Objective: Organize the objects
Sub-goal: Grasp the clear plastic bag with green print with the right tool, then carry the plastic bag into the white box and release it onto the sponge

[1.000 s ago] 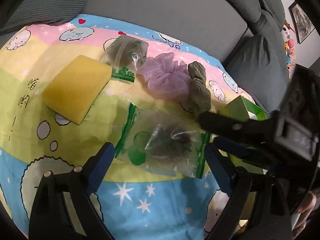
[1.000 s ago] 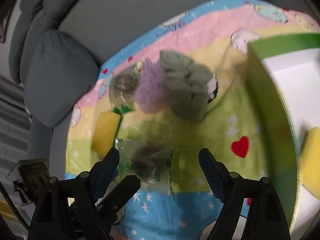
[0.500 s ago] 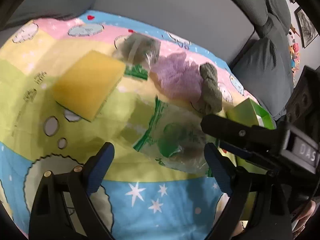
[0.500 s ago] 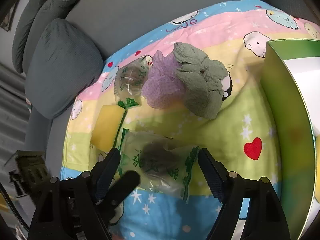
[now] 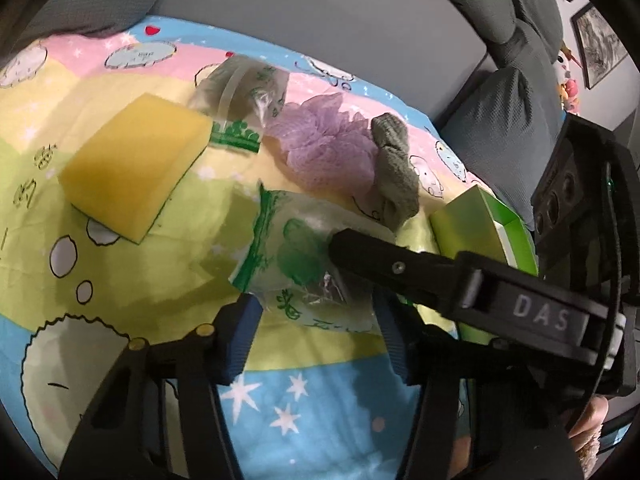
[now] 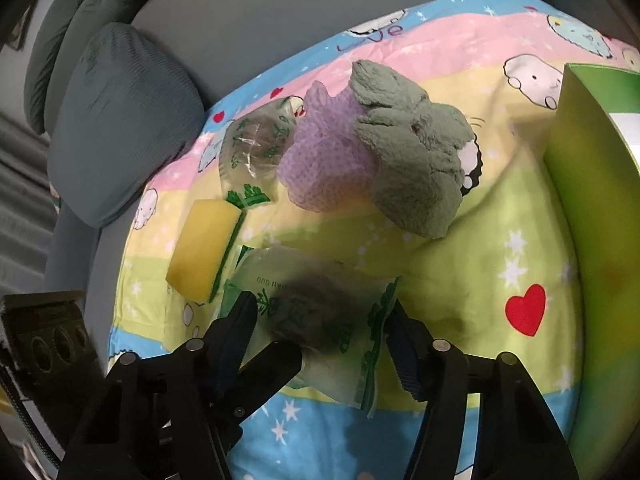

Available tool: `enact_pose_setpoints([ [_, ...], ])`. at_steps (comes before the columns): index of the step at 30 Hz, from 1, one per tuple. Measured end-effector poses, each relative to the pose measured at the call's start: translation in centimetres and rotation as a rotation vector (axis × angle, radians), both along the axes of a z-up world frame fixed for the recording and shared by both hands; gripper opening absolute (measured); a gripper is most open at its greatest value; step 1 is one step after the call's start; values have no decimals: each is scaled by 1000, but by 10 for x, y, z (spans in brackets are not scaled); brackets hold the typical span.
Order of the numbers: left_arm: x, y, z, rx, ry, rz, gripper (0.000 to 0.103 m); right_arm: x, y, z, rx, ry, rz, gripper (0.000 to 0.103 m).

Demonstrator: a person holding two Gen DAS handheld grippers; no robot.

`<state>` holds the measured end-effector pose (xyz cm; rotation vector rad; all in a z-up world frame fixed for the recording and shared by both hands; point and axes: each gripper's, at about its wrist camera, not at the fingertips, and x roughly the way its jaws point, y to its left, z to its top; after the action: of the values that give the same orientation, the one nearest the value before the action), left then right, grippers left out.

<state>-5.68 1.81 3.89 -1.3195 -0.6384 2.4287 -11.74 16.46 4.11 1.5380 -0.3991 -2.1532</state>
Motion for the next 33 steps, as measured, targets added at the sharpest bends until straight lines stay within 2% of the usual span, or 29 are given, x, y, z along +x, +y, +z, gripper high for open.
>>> enact_pose_setpoints([
  [4, 9, 5, 14, -9, 53, -6, 53, 6, 8, 11, -25, 26, -14, 61],
  [13, 38, 22, 57, 1, 224, -33, 53, 36, 31, 64, -62, 179, -46, 61],
  [24, 58, 41, 96, -16, 344, -64, 52, 65, 48, 107, -78, 298, -63, 61],
  [29, 58, 67, 125, -80, 378, -129, 51, 69, 70, 123, -123, 339, -108, 61],
  [33, 56, 95, 146, -149, 418, -203, 51, 73, 100, 134, -207, 372, -158, 61],
])
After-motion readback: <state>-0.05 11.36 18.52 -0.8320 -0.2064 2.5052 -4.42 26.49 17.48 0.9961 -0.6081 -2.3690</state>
